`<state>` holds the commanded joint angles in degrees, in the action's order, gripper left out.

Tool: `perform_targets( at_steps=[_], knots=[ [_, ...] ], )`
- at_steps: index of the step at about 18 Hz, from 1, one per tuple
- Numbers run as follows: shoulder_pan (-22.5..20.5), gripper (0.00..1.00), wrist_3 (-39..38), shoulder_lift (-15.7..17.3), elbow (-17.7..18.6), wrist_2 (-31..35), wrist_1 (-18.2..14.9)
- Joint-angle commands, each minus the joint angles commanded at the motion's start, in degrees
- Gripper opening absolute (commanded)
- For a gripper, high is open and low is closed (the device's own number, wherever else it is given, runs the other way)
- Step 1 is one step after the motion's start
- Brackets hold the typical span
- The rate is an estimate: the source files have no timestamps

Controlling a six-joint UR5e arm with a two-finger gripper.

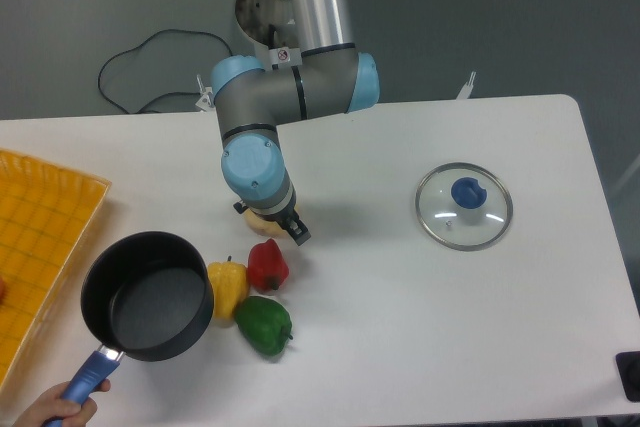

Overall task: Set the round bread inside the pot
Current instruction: 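Lower the gripper onto the bread bun and close on it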

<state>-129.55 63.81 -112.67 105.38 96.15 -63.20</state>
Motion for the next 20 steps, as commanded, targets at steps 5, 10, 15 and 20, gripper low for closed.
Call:
perform_targets(
  at_steps=[5,10,15,20],
  knots=[
    [0.0,0.81,0.0,-0.7,0.35,0.09,1.5],
    [0.0,0.41,0.09,-0.7,0.35,0.09,1.59],
    [0.0,0.14,0.26,-0.7,0.71,0.09,1.68],
    [-0.09,0.0,0.18,-0.7,0.71,0.0,1.68]
  ],
)
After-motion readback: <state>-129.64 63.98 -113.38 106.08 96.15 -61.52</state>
